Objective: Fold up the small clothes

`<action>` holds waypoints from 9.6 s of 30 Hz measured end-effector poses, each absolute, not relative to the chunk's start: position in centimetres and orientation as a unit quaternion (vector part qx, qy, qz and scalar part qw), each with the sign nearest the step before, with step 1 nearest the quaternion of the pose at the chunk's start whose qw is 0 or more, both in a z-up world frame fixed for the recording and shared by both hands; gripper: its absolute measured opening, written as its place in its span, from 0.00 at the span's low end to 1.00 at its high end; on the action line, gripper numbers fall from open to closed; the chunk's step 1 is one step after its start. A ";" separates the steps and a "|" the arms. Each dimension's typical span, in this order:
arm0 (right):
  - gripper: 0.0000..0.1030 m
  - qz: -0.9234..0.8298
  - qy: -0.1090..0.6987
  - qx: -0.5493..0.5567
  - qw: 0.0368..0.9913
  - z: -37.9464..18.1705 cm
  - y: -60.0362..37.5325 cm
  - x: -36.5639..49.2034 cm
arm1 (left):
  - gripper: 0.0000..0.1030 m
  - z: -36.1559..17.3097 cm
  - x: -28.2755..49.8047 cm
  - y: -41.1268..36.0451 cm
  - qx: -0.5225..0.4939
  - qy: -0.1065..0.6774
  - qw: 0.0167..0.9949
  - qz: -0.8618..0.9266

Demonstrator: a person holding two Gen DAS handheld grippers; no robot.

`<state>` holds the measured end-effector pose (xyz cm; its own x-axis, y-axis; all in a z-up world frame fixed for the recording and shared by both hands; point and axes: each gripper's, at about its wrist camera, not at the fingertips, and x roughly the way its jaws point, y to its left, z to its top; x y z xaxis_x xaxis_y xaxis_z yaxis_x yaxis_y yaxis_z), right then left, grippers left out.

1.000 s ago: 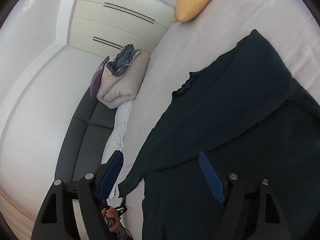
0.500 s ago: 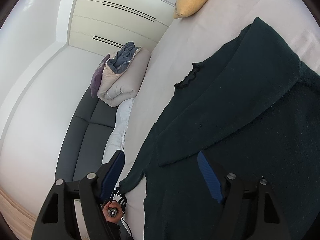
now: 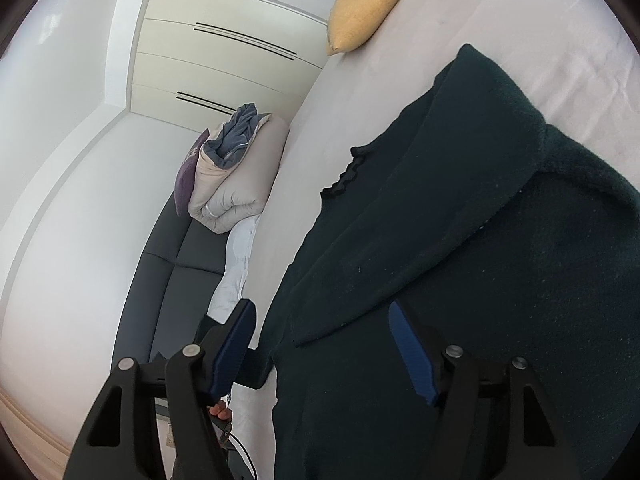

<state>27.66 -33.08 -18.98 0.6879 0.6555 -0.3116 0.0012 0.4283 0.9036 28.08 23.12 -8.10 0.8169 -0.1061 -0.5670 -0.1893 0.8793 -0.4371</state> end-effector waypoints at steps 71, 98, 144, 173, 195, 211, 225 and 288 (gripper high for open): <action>0.09 0.315 0.485 0.400 0.712 -18.3 -22.8 41.2 | 0.25 -12.8 23.6 -3.0 0.086 0.352 0.923 -0.132; 0.09 0.161 0.491 0.377 0.768 -20.3 -36.2 42.3 | 0.34 -10.3 32.7 16.6 -0.172 0.371 0.910 -0.065; 0.03 0.176 0.447 0.387 0.787 -22.0 -34.6 41.4 | 0.36 -18.5 37.0 9.9 -0.022 0.451 0.890 -0.061; 0.69 0.157 0.380 0.312 0.856 -16.2 -40.0 17.8 | 0.63 -16.6 15.1 15.7 -0.130 0.463 0.873 -0.082; 0.70 0.148 0.397 0.353 0.834 -19.8 -43.9 5.6 | 0.65 -19.3 0.4 17.6 -0.307 0.536 0.765 -0.179; 0.70 0.132 0.420 0.346 0.829 -20.0 -45.3 4.7 | 0.08 -22.1 2.9 18.0 -0.356 0.575 0.703 -0.220; 0.54 0.125 0.506 0.304 0.798 -21.4 -44.8 5.2 | 0.05 -20.5 2.0 18.7 -0.373 0.528 0.728 -0.228; 0.08 0.120 0.385 0.422 0.812 -14.1 -44.8 34.2 | 0.04 -12.1 29.6 24.8 -0.555 0.361 0.721 -0.206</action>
<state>34.19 -44.80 -14.11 0.6750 0.5197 -0.5237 0.1303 0.6146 0.7780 29.57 24.77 -12.14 0.6545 -0.6979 -0.2909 -0.1030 0.2989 -0.9487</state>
